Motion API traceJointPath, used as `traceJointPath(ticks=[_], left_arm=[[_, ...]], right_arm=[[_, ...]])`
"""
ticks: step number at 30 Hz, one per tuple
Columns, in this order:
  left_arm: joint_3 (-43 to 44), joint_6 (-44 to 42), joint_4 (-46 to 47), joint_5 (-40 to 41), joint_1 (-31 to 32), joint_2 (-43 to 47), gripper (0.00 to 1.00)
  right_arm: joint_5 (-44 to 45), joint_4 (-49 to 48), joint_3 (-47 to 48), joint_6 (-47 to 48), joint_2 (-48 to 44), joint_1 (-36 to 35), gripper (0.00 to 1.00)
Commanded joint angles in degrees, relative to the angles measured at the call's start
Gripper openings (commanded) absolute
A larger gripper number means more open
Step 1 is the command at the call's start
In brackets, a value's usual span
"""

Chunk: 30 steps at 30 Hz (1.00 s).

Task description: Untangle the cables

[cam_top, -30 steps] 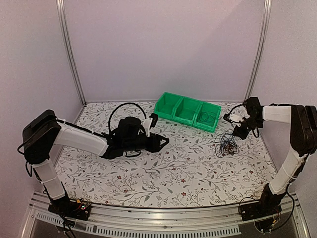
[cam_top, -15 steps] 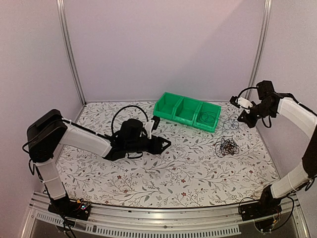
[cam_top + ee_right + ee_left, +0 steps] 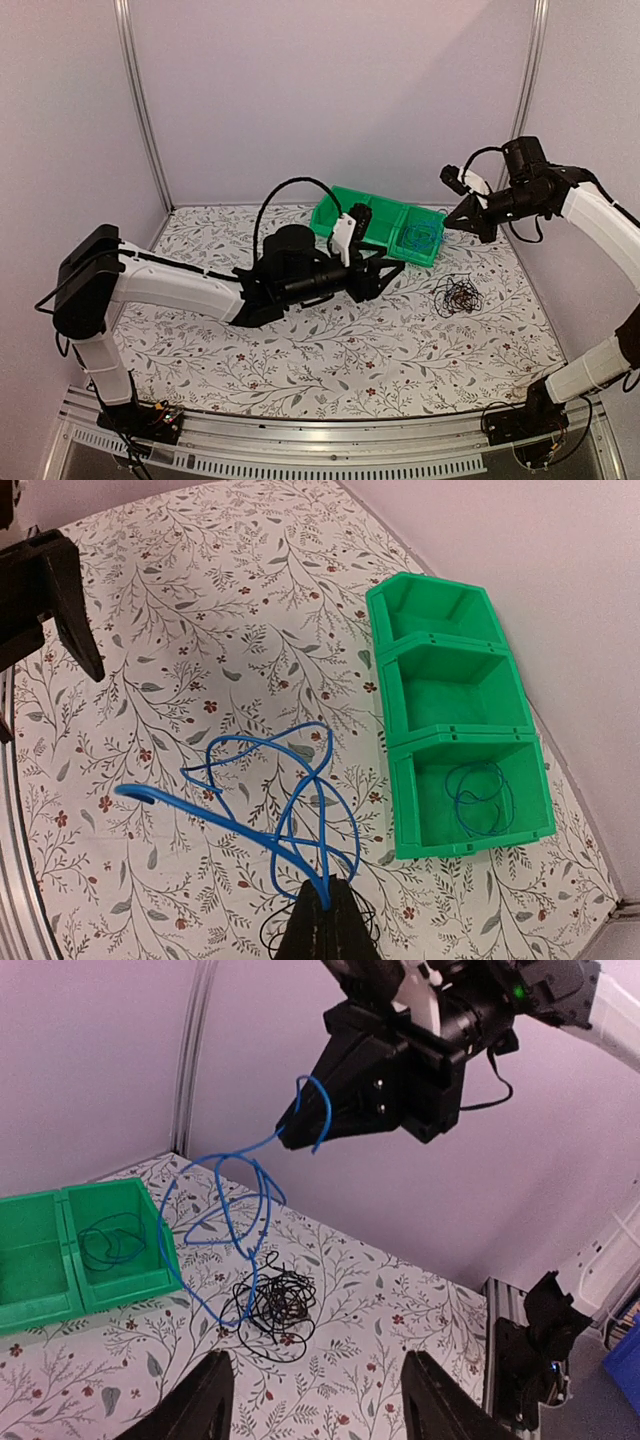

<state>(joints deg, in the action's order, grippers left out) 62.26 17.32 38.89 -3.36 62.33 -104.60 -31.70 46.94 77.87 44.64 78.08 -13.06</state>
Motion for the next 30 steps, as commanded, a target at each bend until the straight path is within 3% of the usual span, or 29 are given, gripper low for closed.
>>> traceJointPath(ticks=[1,5,11,18,20,26,27,30], left_arm=[[4.61,1.63,-1.34,3.16,-0.57,0.35,0.58],[11.43,9.86,-16.53,9.08,-1.53,-2.01,0.61],[3.93,15.17,-4.3,-2.27,-3.77,-1.87,0.58],[4.0,19.22,-5.31,-5.44,-5.62,-4.08,0.49],[3.28,20.21,-5.22,-5.63,-6.43,-4.14,0.4],[-3.79,24.13,2.38,-5.08,-8.6,-3.39,0.01],[-5.59,24.63,3.97,-4.4,-9.01,-3.15,0.0],[-11.35,25.8,6.64,-3.12,-10.27,-2.79,0.0]], right_arm=[[-1.95,0.96,-0.61,-1.66,3.59,-5.18,0.0],[-0.3,-0.87,-0.71,-2.03,6.55,-9.89,0.0],[1.02,-2.52,0.58,-3.89,11.2,-14.52,0.0],[2.97,-4.04,0.98,-5.04,12.79,-17.24,0.0],[2.88,-4.53,0.74,-5.54,12.86,-17.35,0.0],[2.71,-7.11,-1.98,-5.73,14.25,-17.46,0.0],[2.93,-8.25,-2.88,-5.63,14.7,-17.45,0.03],[3.72,-11.02,-3.92,-6.9,17.35,-17.44,0.27]])
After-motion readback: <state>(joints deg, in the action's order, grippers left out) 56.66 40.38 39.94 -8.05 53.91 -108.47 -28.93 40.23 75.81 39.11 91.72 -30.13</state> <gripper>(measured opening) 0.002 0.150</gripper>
